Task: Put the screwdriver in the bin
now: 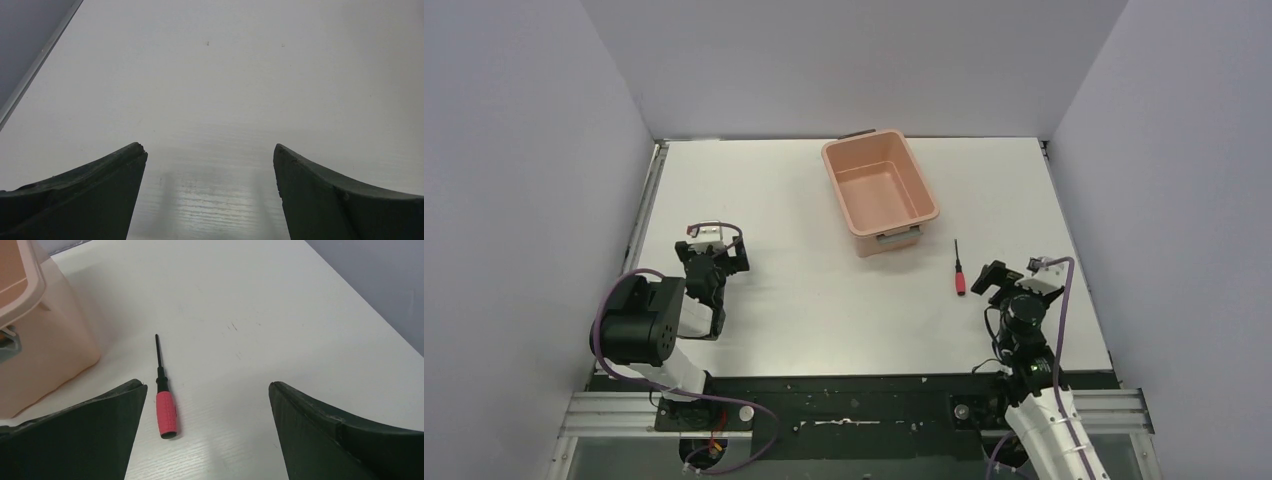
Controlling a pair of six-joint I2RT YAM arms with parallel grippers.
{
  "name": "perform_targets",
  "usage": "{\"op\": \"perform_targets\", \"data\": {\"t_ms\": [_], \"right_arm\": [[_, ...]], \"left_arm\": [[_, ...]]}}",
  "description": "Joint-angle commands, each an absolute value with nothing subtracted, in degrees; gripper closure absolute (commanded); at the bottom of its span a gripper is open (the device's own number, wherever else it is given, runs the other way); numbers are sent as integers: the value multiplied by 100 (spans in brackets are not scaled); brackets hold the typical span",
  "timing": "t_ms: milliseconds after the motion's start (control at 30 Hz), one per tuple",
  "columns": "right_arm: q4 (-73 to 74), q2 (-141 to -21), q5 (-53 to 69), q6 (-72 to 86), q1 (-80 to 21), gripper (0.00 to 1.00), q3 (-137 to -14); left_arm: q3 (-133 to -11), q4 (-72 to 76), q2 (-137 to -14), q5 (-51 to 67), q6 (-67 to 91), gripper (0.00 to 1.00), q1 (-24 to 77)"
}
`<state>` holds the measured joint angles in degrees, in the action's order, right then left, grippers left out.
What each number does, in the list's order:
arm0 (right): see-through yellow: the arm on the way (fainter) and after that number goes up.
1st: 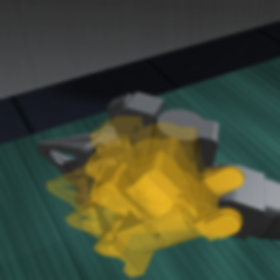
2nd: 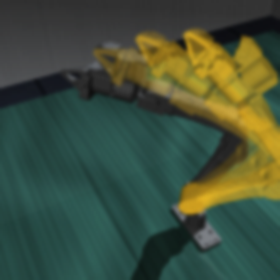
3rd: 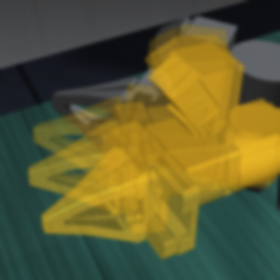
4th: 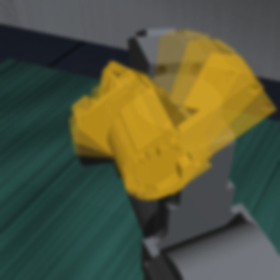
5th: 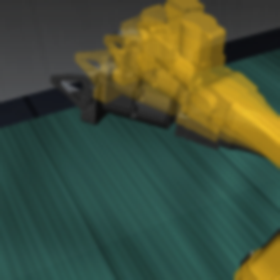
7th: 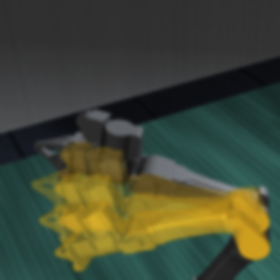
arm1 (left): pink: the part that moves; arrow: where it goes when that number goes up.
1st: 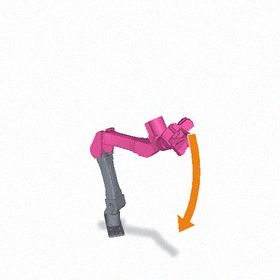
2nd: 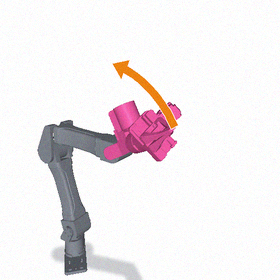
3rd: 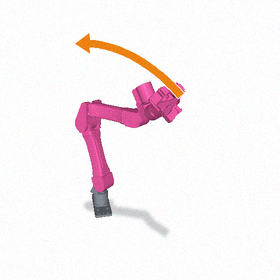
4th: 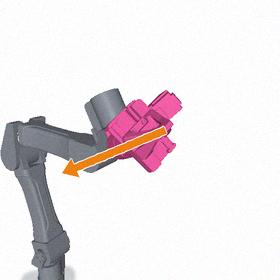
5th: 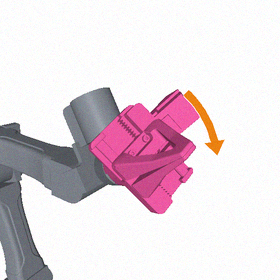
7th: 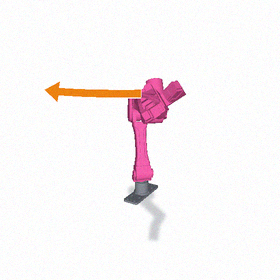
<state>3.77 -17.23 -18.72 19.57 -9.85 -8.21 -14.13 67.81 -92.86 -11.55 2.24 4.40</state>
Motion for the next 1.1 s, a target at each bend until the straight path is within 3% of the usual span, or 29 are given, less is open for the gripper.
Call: {"op": "perform_targets", "data": {"t_ms": [0,167,300,367,567,833,1067], "right_arm": [[281,-2456,-2128,1920,-993,0,-1868],[2131,-4864,-2399,2091,-947,0,-4119],[3441,-7052,-1161,1828,-886,0,-5701],[3737,-7700,-405,1717,-865,6,-6083],[3432,-8520,198,1792,-874,32,-5978],[2872,-9072,-124,1782,-857,39,-5202],[2586,-9780,-335,1629,-816,68,-5225]], "left_arm": [[-1459,6930,-9234,-1090,171,3,439],[-1460,6927,-9229,-1087,172,3,439],[-1459,6931,-9230,-1084,172,3,439],[-1459,6926,-9232,-1089,167,3,439],[-1459,6923,-9235,-1090,175,3,439],[-1459,6930,-9237,-1088,174,3,439],[-1459,6927,-9233,-1090,173,3,439]]}}
